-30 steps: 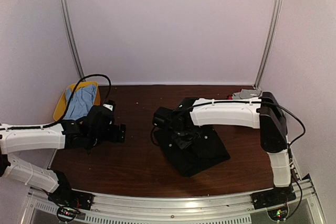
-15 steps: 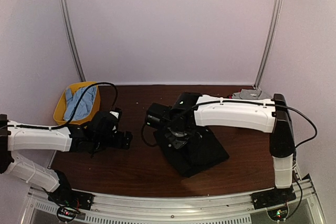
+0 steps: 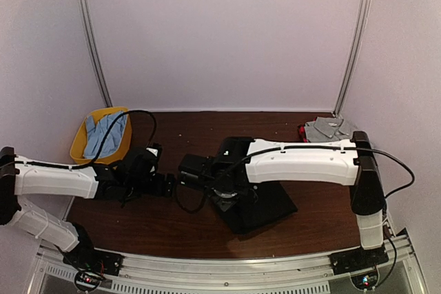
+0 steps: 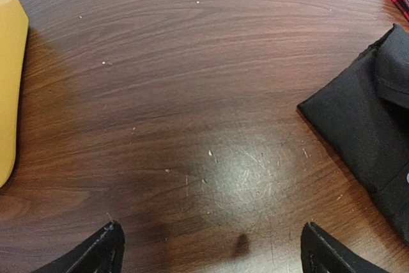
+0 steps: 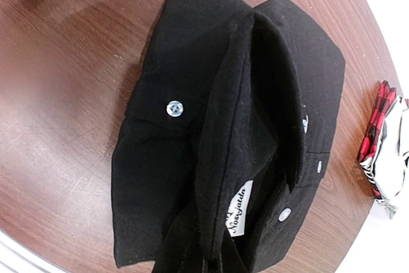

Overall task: Fold and stack the long sleeve shirts
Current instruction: Adjust the square-folded shirt at the center of the board, then smooth out the square-folded shirt at the center of the board.

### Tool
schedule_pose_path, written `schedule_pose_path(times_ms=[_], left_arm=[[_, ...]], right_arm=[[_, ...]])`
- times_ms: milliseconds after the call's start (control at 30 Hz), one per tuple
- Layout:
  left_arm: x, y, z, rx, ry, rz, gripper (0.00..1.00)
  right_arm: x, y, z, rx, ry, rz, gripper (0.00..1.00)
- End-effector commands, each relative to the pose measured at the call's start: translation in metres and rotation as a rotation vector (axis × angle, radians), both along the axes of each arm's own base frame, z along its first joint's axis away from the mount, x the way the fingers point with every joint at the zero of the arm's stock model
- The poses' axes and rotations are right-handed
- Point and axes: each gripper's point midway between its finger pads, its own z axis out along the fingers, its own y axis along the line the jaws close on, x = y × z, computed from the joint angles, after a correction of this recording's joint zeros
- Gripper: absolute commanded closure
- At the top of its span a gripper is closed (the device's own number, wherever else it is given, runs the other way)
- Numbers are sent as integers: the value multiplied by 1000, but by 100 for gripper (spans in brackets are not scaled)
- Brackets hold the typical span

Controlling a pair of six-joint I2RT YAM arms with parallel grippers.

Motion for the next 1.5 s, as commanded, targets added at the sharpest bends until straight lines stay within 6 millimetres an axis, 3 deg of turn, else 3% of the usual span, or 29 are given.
schedule_pose_path(times_ms=[0, 333, 433, 567, 633, 733, 900, 1067, 1233, 1333, 1467], left_arm=[[7, -1, 3, -28, -21, 25, 2], [7, 12, 7, -7, -37, 81, 2], [8, 14, 10, -2, -46, 86, 2], [10, 16, 12, 7, -52, 89, 2], [11, 16, 12, 10, -53, 90, 2], [12, 15, 15, 9, -58, 88, 2], [14, 15, 20, 4, -70, 89, 2], [13, 18, 20, 8, -74, 95, 2], [12, 20, 20, 0, -77, 102, 2], [11, 21, 19, 6, -74, 101, 2], [10, 23, 16, 14, -70, 103, 2]], right_arm=[[5, 9, -33, -40, -11, 8, 97], [6, 34, -86, 25, 74, 32, 70], [2, 39, -92, 55, 102, 46, 58], [-3, 45, -81, 118, 120, 62, 41], [-5, 48, -64, 169, 117, 72, 32], [-3, 48, -35, 234, 89, 76, 27], [10, 41, 11, 367, 43, 66, 24], [45, 24, 26, 478, 11, 5, 26], [81, 23, 16, 570, 9, -37, 32], [94, 28, -3, 578, 31, -50, 36], [97, 42, -37, 567, 88, -46, 43]])
